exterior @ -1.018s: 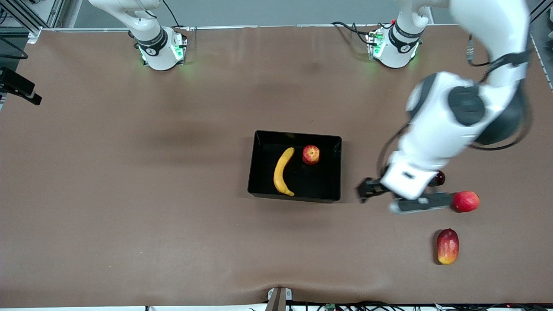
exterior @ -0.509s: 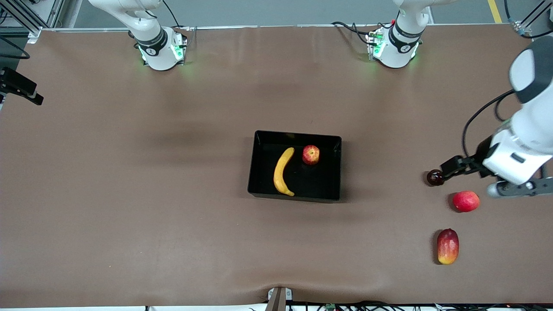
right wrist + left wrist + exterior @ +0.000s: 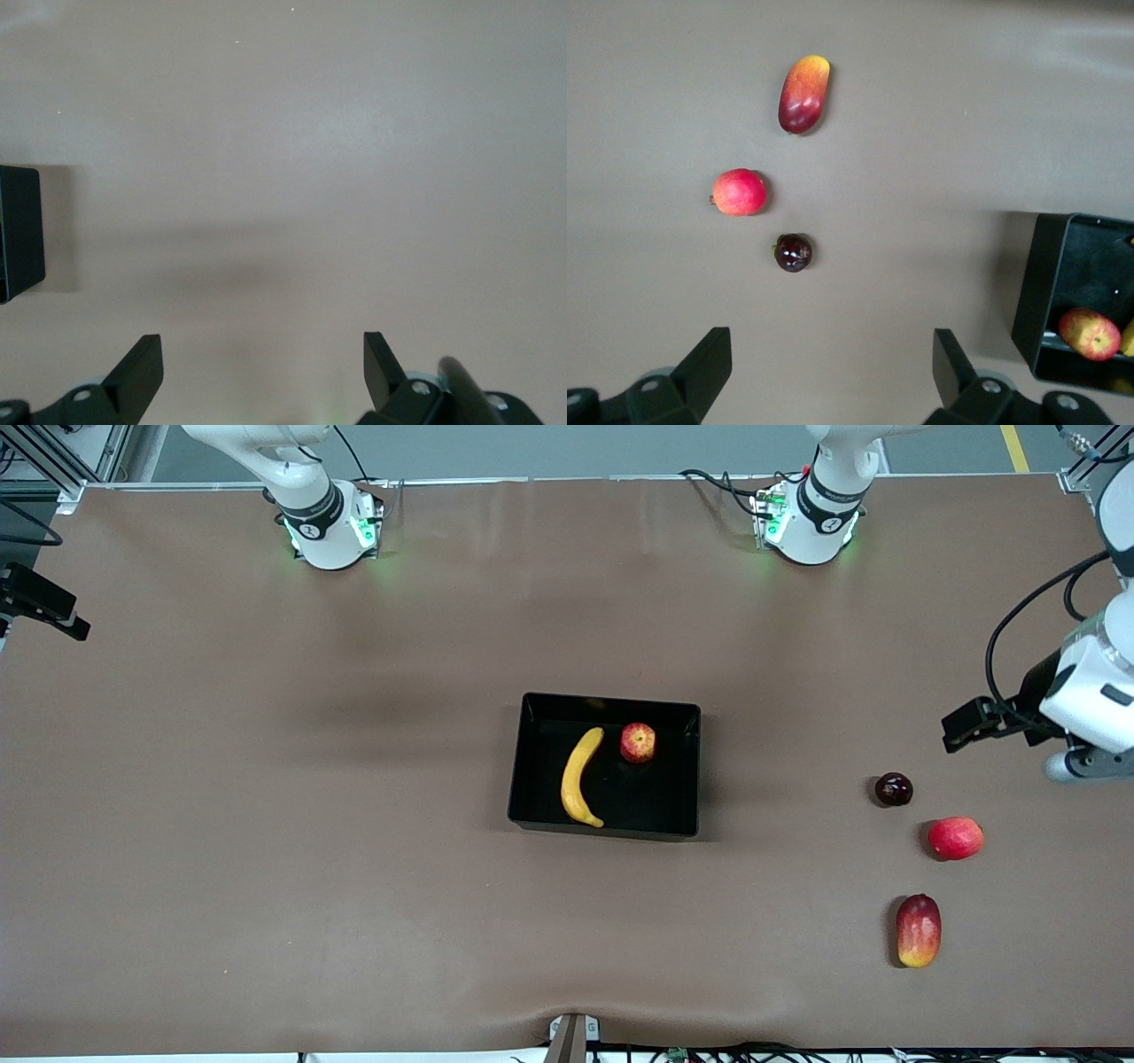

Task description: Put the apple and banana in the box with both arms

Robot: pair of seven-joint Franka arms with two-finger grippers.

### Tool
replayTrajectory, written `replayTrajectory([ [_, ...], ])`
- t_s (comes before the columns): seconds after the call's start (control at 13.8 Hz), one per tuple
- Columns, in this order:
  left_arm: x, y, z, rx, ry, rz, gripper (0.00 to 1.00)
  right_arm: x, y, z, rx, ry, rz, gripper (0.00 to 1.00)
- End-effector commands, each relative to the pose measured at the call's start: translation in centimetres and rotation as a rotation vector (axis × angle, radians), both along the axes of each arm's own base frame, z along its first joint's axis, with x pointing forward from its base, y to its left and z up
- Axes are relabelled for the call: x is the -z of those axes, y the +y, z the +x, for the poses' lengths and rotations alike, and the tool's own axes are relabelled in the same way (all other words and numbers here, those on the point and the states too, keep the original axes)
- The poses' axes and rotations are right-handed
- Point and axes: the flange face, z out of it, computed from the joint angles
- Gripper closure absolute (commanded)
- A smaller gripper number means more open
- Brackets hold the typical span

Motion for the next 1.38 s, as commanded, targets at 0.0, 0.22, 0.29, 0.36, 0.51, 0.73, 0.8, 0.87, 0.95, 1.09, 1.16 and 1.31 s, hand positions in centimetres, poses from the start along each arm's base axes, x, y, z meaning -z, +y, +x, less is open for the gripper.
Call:
replayTrajectory([
  [0.0, -1.1, 1.4, -2.7, 0.035, 0.0, 0.026, 0.0, -0.3, 0.0, 0.0, -0.009, -0.005, 0.008, 0.0],
  [0.22, -1.7, 1.6, -5.9, 0.037, -0.025, 0.059, 0.0, -0.3, 0.0, 0.0, -0.009, -0.005, 0.008, 0.0],
  [0.29, -1.7, 1.8, -6.6, 0.034, -0.031, 0.06, 0.0, -0.3, 0.0, 0.0, -0.009, -0.005, 0.008, 0.0],
  [0.36, -1.9, 2.0, -6.8, 0.032, -0.034, 0.06, 0.0, -0.3, 0.0, 0.0, -0.009, -0.005, 0.008, 0.0],
  [0.51, -2.9, 2.3, -7.5, 0.052, -0.031, 0.021, 0.0, -0.3, 0.1, 0.1, -0.01, -0.005, 0.008, 0.0],
  [0.73, -3.7, 3.7, -8.0, 0.066, -0.006, -0.03, 0.0, -0.3, 0.4, 0.1, -0.014, -0.003, 0.008, 0.0],
  [0.8, -3.6, 3.9, -8.0, 0.061, 0.006, -0.045, 0.0, -0.3, 0.4, 0.1, -0.015, -0.003, 0.008, 0.0],
  [0.87, -3.9, 3.6, -8.0, 0.059, 0.009, -0.062, 0.0, -0.3, 0.4, 0.1, -0.015, -0.003, 0.008, 0.0],
  [0.95, -4.0, 3.4, -8.0, 0.053, 0.02, -0.076, 0.0, -0.3, 0.4, 0.1, -0.014, -0.005, 0.008, 0.0],
  [1.09, -3.6, 2.8, -8.1, 0.054, 0.043, -0.081, 0.0, -0.3, 0.4, 0.1, -0.015, -0.003, 0.008, 0.0],
  [1.16, -3.6, 2.3, -8.2, 0.052, 0.052, -0.082, 0.0, -0.3, 0.4, 0.1, -0.014, -0.005, 0.008, 0.0],
  [1.31, -3.4, 0.3, -8.6, 0.006, 0.072, -0.073, 0.0, -0.3, 0.4, 0.1, -0.015, -0.005, 0.008, 0.0],
])
